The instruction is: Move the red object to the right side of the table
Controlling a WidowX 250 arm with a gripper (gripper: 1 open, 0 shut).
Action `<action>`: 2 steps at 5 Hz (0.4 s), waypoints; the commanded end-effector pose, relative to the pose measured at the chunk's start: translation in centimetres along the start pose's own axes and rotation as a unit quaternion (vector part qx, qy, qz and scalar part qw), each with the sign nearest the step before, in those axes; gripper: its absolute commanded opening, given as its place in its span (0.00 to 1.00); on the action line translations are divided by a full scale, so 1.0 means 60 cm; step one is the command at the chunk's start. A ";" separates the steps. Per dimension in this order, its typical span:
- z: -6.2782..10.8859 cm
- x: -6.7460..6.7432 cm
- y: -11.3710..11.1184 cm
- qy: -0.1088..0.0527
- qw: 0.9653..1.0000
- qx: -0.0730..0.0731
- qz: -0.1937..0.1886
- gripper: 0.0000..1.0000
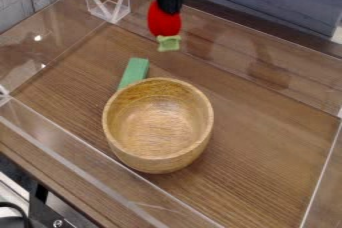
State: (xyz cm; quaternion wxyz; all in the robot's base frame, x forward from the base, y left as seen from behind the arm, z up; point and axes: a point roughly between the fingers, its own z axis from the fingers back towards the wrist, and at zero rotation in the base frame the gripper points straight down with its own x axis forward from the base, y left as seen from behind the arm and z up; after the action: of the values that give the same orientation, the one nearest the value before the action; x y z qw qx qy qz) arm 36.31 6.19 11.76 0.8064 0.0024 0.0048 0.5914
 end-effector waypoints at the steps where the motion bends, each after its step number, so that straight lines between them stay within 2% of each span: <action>1: 0.044 -0.077 -0.003 -0.016 0.999 -0.034 -0.034 0.00; 2: 0.039 -0.149 -0.008 -0.013 0.996 -0.034 -0.080 0.00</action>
State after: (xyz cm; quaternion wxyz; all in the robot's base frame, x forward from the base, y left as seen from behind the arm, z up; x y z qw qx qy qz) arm 34.00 -2.35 11.34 0.8511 0.0055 0.0102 0.5249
